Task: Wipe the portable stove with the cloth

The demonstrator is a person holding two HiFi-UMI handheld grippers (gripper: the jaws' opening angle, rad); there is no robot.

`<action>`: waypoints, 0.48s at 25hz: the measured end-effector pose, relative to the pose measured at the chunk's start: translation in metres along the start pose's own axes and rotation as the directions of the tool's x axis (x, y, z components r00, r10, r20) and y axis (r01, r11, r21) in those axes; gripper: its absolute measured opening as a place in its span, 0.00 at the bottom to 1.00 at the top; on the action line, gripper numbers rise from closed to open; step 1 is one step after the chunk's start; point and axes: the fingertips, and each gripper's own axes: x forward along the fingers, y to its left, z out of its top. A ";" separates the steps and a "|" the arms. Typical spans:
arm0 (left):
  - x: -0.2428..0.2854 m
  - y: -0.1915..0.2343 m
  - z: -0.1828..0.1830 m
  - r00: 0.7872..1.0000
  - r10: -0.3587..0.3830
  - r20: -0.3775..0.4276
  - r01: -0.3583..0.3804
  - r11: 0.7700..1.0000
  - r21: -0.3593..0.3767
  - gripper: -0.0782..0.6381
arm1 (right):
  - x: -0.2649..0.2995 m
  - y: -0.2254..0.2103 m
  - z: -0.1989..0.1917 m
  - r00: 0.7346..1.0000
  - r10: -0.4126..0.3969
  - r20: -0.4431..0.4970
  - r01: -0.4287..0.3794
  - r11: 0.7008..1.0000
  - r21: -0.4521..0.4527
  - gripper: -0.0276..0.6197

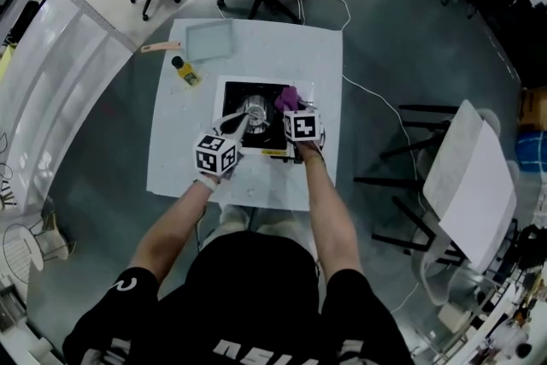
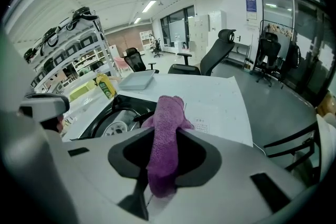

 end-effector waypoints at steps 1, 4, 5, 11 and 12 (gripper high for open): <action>-0.002 -0.001 0.000 1.000 -0.001 0.001 0.001 1.000 0.001 0.11 | -0.001 0.001 -0.003 1.000 -0.007 -0.004 0.007 1.000 -0.006 0.21; -0.007 0.000 -0.002 1.000 -0.001 0.003 0.001 1.000 0.000 0.11 | -0.001 0.006 -0.007 1.000 -0.004 0.000 0.004 1.000 -0.005 0.21; -0.009 0.001 -0.003 1.000 -0.001 0.004 0.001 1.000 -0.001 0.11 | -0.002 0.007 -0.008 1.000 -0.005 0.000 0.005 1.000 -0.004 0.21; -0.017 0.003 -0.006 1.000 -0.007 0.002 0.007 1.000 0.003 0.11 | -0.008 0.011 -0.017 1.000 -0.017 -0.008 0.018 1.000 0.002 0.21; -0.018 0.002 -0.006 1.000 -0.009 0.002 0.009 1.000 0.004 0.11 | -0.008 0.012 -0.018 1.000 -0.018 -0.009 0.018 1.000 0.005 0.21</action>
